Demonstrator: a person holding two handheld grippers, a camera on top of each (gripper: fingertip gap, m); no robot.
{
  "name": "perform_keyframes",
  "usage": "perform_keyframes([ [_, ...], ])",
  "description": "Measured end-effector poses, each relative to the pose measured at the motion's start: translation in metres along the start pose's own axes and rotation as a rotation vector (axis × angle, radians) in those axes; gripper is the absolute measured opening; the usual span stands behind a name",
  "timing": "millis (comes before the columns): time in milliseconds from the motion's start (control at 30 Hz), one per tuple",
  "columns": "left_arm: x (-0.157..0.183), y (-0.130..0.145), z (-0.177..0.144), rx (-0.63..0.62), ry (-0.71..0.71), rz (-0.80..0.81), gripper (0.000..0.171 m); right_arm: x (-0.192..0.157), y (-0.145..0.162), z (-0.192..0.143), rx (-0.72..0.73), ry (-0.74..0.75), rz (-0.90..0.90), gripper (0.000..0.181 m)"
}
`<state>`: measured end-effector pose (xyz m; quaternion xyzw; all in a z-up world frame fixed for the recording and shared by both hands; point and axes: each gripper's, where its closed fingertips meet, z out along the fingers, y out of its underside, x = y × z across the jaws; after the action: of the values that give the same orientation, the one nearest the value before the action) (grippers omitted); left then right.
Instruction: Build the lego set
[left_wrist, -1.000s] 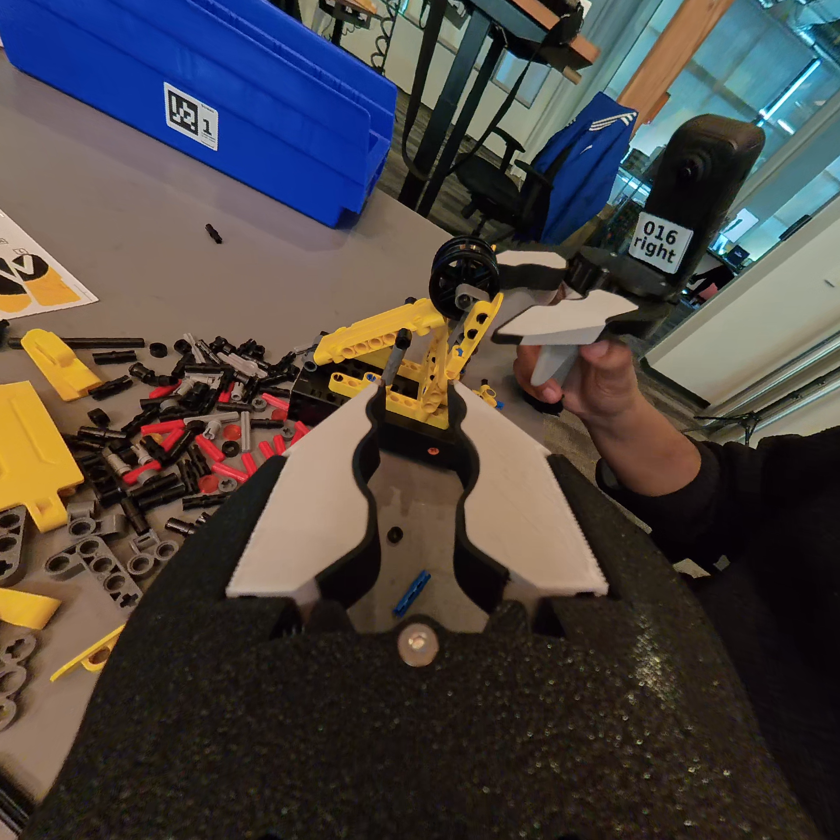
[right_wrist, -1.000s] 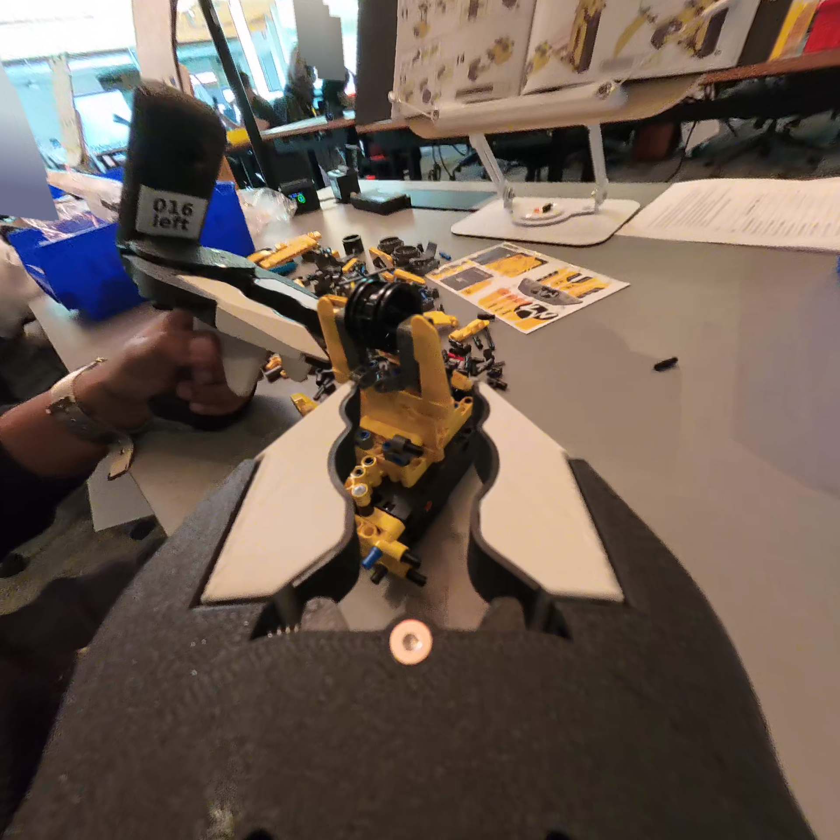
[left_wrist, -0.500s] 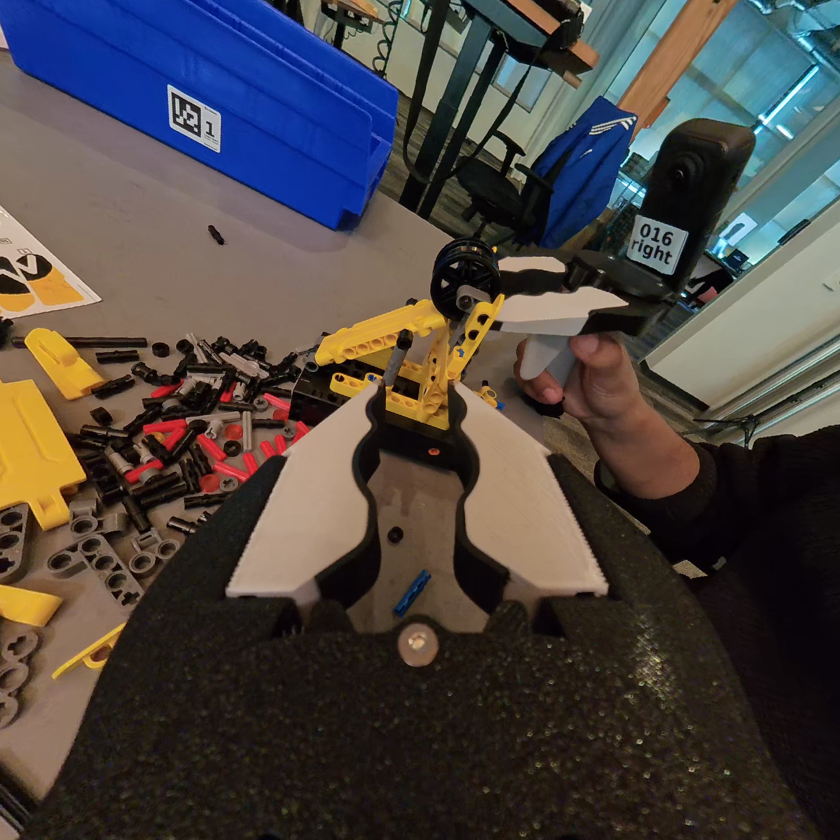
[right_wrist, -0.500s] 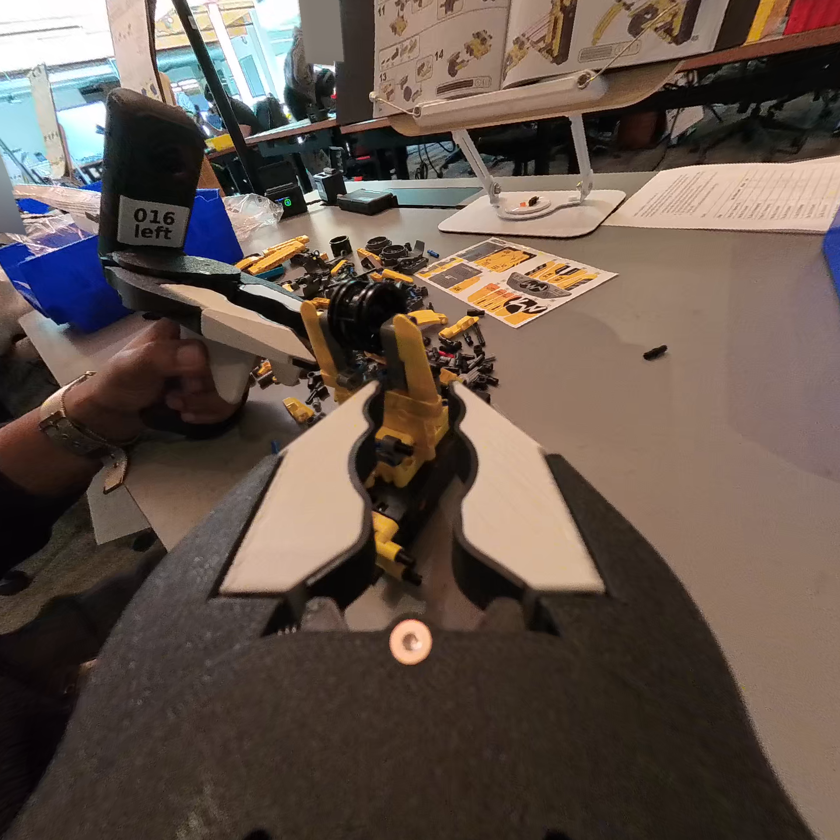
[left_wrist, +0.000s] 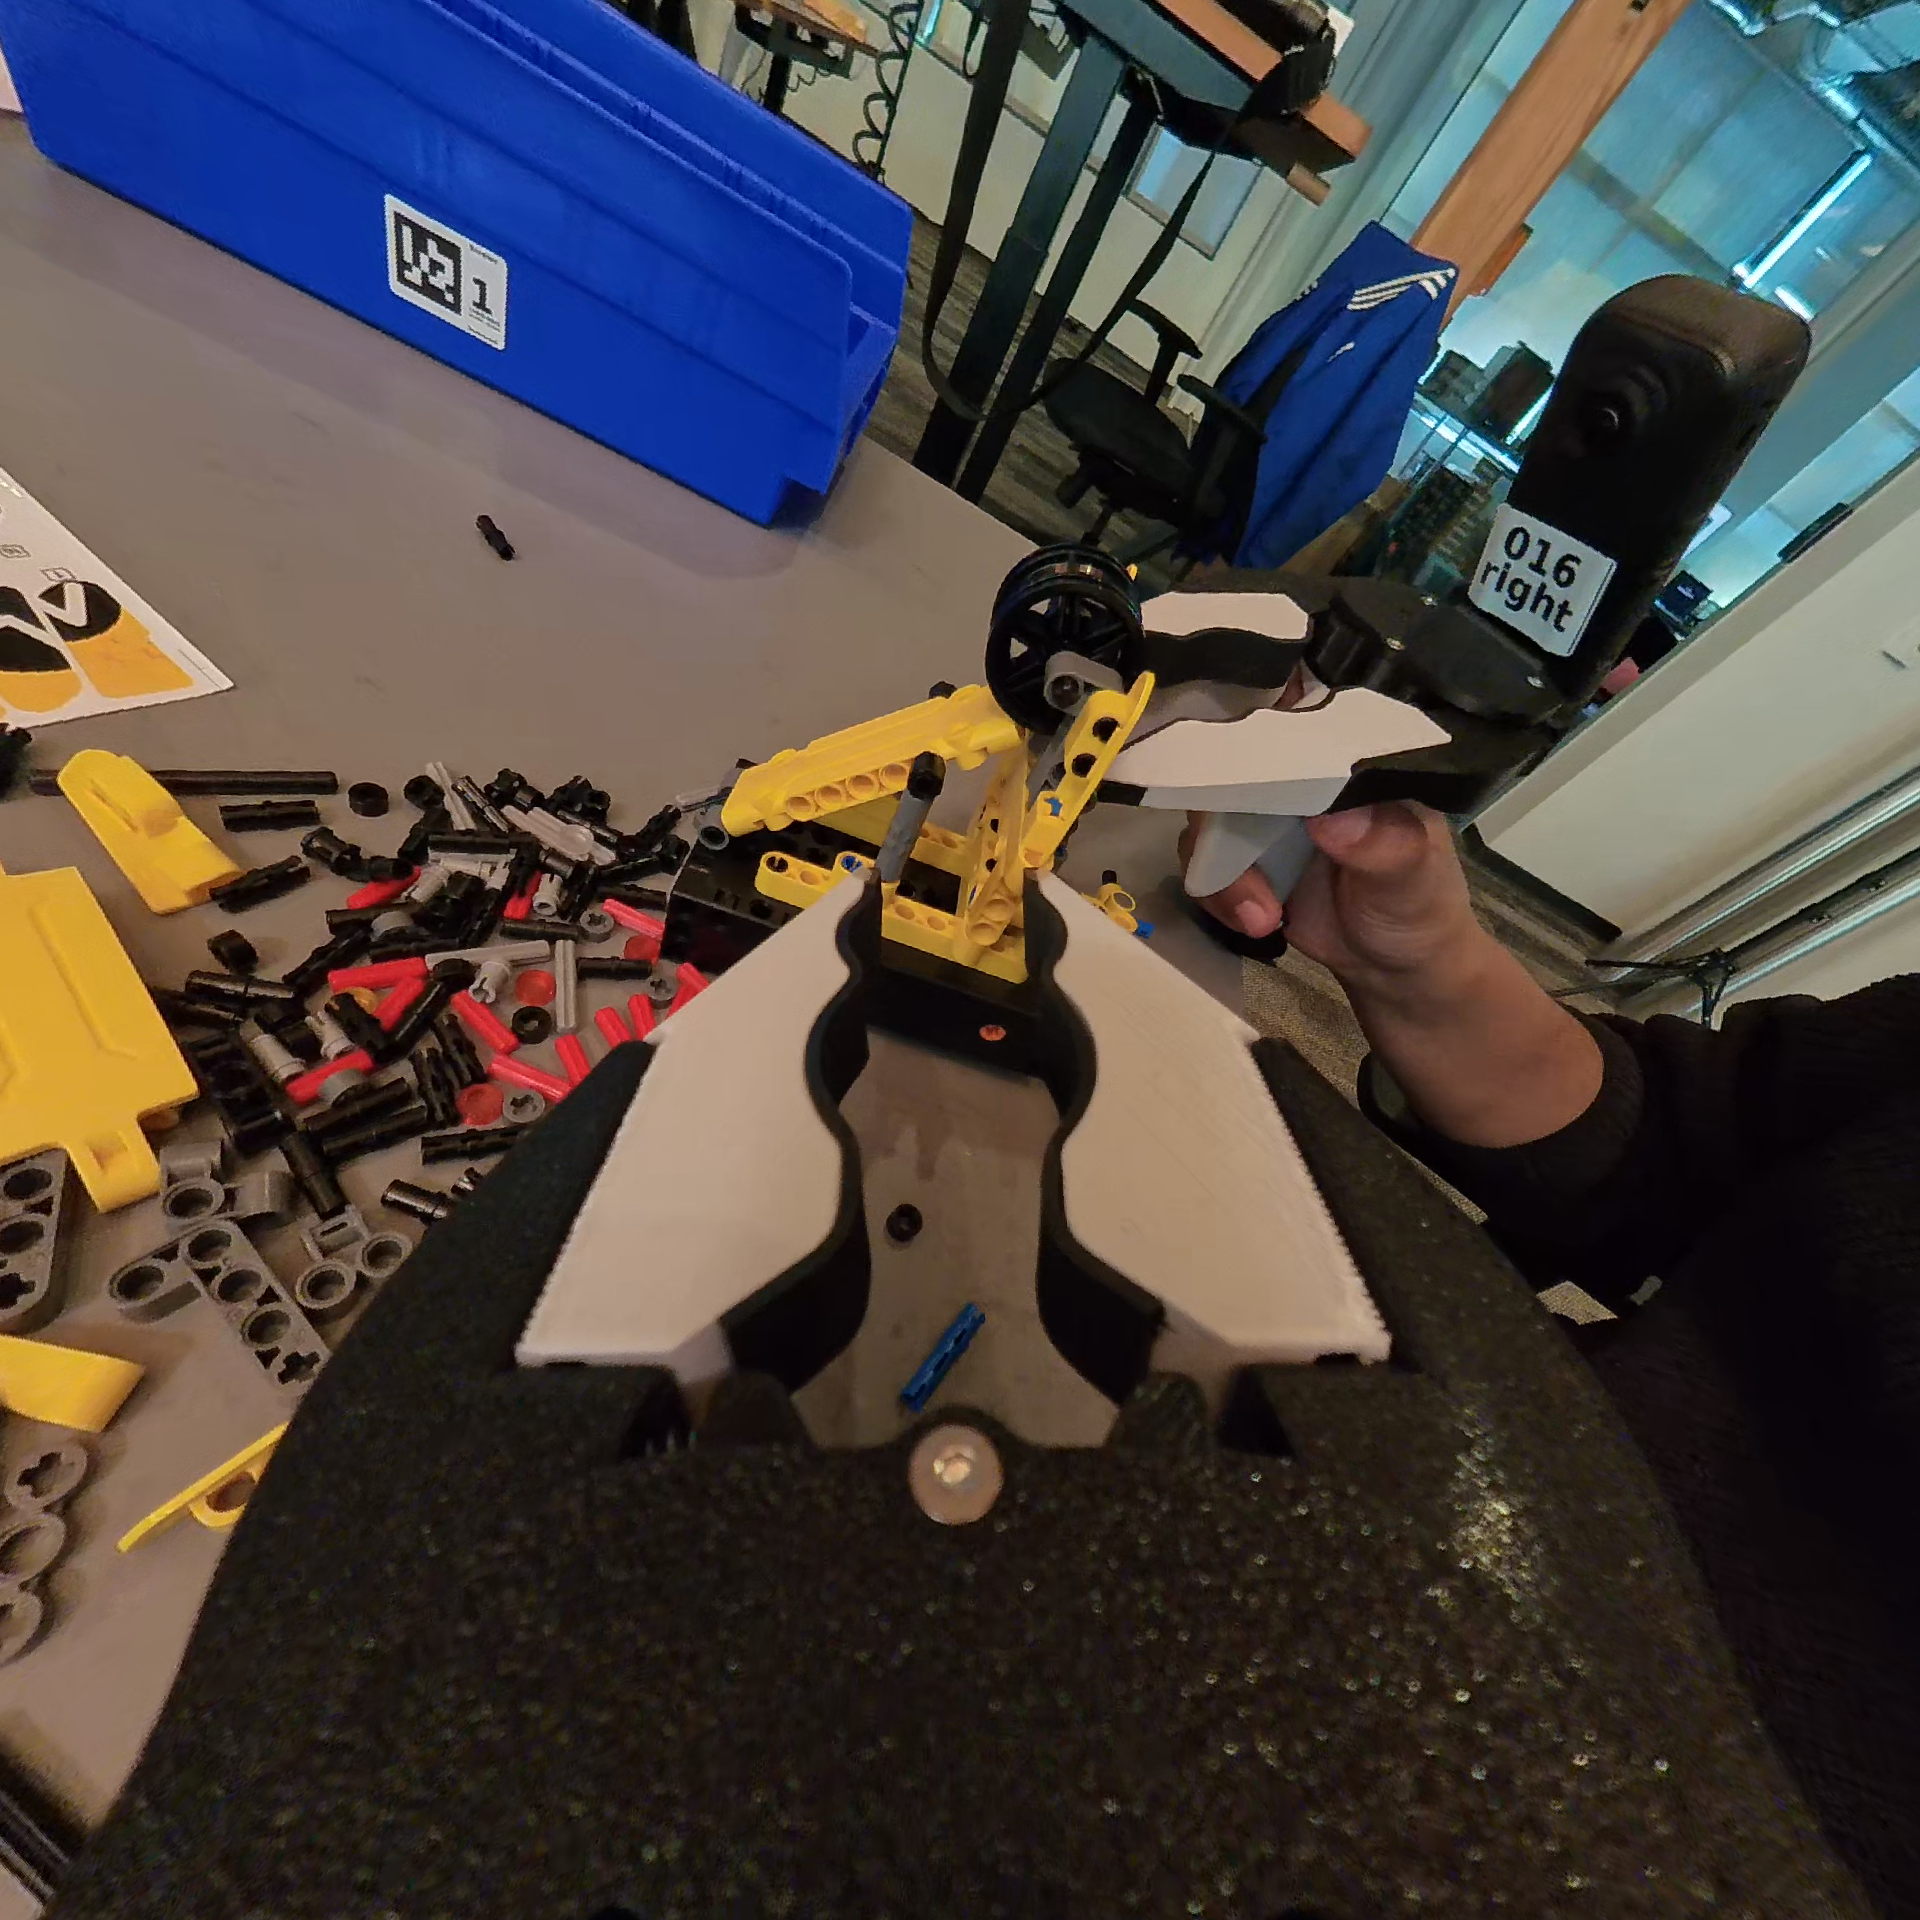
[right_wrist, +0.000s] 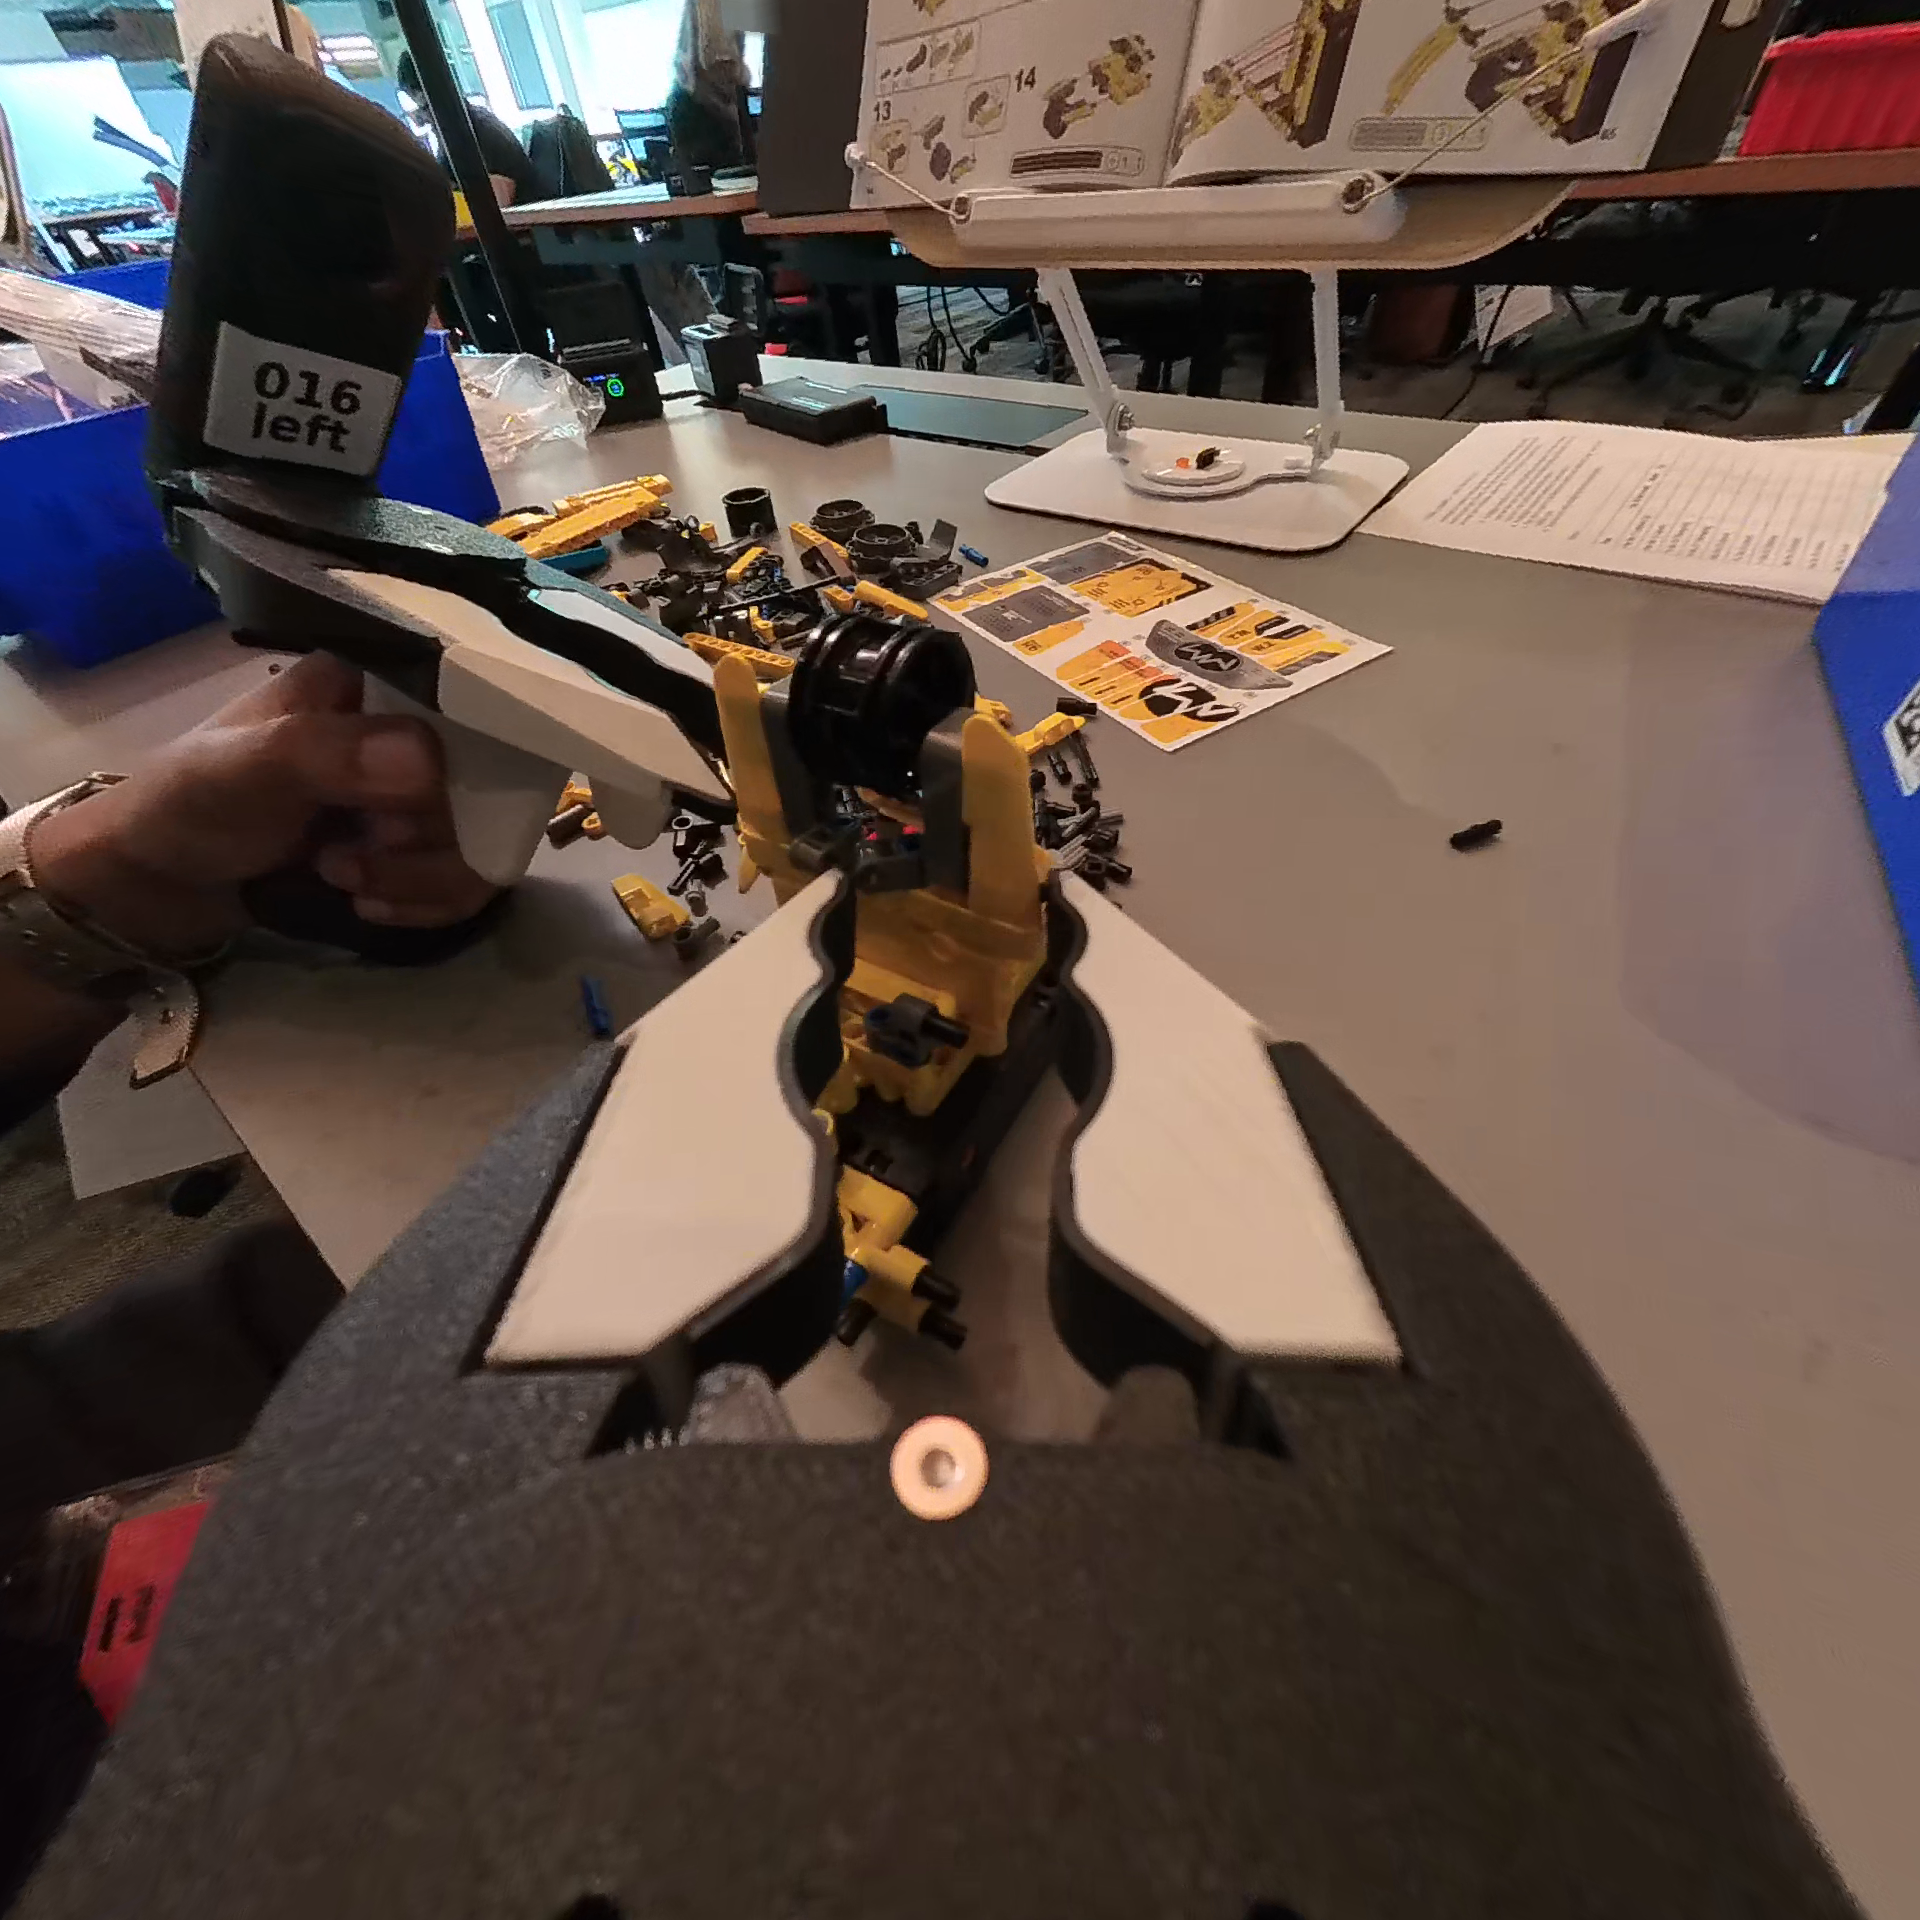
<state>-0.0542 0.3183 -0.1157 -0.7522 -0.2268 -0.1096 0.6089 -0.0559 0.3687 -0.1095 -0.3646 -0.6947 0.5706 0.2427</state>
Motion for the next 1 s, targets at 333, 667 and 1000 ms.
perform_keyframes([
  [333, 0.0, 0.0, 0.0, 0.0, 0.001, 0.001, 0.027, 0.0, 0.001, -0.003, -0.016, -0.032, 0.016, 0.034],
  [667, 0.031, -0.007, 0.002, 0.051, 0.082, 0.168, 0.028, -0.001, 0.002, -0.004, -0.041, -0.051, 0.028, 0.033],
  [1000, 0.023, -0.011, 0.02, 0.049, -0.015, 0.174, 0.036, 0.0, 0.003, -0.01, -0.032, -0.075, 0.034, 0.02],
])
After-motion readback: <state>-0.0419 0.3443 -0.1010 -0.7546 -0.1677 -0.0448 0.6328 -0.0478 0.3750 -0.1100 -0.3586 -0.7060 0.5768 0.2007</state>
